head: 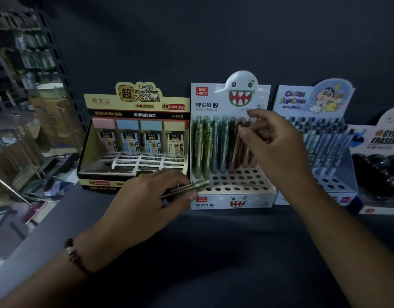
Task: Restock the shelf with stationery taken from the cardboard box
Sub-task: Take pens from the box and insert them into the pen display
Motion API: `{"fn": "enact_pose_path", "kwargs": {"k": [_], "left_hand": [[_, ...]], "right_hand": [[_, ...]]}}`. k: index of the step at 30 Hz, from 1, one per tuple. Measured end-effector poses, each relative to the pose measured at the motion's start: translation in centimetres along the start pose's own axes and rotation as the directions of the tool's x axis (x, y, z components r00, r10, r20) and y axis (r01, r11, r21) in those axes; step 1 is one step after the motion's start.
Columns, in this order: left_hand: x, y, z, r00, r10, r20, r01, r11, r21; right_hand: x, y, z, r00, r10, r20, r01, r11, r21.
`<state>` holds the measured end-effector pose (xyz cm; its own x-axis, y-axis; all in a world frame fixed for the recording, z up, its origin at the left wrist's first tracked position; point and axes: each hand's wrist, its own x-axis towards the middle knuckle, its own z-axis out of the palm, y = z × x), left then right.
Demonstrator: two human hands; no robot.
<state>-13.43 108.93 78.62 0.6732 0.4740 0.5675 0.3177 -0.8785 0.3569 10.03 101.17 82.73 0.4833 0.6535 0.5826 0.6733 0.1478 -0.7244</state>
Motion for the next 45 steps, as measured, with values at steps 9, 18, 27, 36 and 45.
{"fn": "enact_pose_path", "kwargs": {"k": [9, 18, 27, 36, 45], "left_hand": [[0.2, -0.4, 0.0, 0.999, 0.017, 0.029, -0.016, 1.0, -0.017], [0.2, 0.0, 0.0, 0.999, 0.024, 0.045, -0.022, 0.999, -0.048], [-0.1, 0.3, 0.1, 0.997, 0.021, 0.077, -0.02, 1.0, -0.008], [-1.7, 0.4, -0.7, 0.926, 0.041, 0.376, -0.14, 0.961, 0.239], [-2.6, 0.7, -0.3, 0.874, -0.049, 0.484, -0.096, 0.958, 0.27]], "right_hand": [[-2.5, -2.4, 1.6, 0.736, -0.073, 0.673, -0.015, 0.992, 0.123], [-2.4, -2.2, 1.7, 0.773, -0.063, 0.632, -0.064, 0.982, 0.176], [0.3, -1.5, -1.3, 0.915, 0.065, 0.398, -0.241, 0.88, 0.409], [0.4, -1.2, -1.0, 0.994, 0.074, 0.079, -0.101, 0.893, 0.438], [-1.6, -1.3, 1.3, 0.992, -0.119, 0.05, 0.101, 0.957, 0.271]]}}
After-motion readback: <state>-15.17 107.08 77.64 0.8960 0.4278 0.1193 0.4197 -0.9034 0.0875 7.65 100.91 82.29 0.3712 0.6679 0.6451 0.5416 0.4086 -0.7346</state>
